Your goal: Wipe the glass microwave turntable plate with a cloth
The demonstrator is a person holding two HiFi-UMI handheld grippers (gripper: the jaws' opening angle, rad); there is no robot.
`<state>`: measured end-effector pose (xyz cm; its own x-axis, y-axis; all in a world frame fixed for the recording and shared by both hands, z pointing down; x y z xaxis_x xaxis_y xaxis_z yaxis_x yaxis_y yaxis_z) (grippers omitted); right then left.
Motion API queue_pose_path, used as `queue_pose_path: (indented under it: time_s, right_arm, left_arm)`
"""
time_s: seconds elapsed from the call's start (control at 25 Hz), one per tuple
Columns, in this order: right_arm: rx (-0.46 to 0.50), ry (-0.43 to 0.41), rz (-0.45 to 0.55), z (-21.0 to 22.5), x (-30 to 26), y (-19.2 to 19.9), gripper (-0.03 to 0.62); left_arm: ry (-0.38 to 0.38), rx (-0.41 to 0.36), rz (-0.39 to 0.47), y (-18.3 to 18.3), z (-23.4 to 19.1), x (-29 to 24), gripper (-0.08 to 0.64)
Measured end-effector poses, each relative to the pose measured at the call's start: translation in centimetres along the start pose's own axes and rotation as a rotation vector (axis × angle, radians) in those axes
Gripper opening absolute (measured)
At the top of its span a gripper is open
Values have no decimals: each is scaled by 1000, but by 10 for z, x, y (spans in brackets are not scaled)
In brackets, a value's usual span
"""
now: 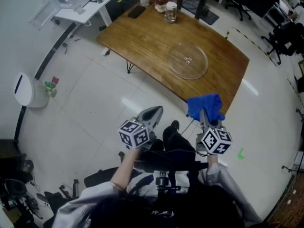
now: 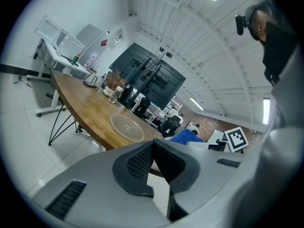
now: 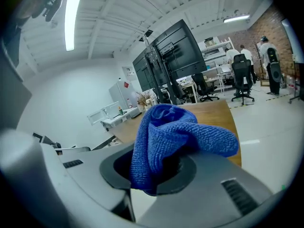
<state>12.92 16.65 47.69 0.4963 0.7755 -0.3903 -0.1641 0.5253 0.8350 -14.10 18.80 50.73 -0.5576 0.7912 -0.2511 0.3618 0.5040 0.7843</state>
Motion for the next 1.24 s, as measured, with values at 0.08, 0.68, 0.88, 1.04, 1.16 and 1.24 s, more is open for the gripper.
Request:
queue_pose_path:
  time_s: [0.08,0.68,0.88,1.04,1.16,1.24]
  right_arm:
    - [20,-12,8,0,4,-6,69]
    - [260,-183,-73,34,69,-41,67]
    - [231,-232,-93,55,84,-37,67]
    - [223,-271,-97,61,87,-34,67]
    - [224,-291,-97,63,92,-31,67]
    - [224,-301,-96,65,96,-29,67]
  left_arm:
    - [5,-12,15,-2,8,-3,0]
    - [-47,-45,153,1,124,-65,0]
    - [-104,-51,149,23,153,-65,0]
    - [-147,-62,150,33,167,-56,0]
    - [-164,-70,156,39,176,-50,0]
    - [-173,-77,158,42,181,-48,0]
Point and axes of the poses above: the fingertips, and each gripper's own axes: x backward along the fingers, z to its right, y out of its underside, the point moved 8 cm from there along x, backward along the fingers, and after that the axes turned 6 degrees about -y, right-handed, at the moved point
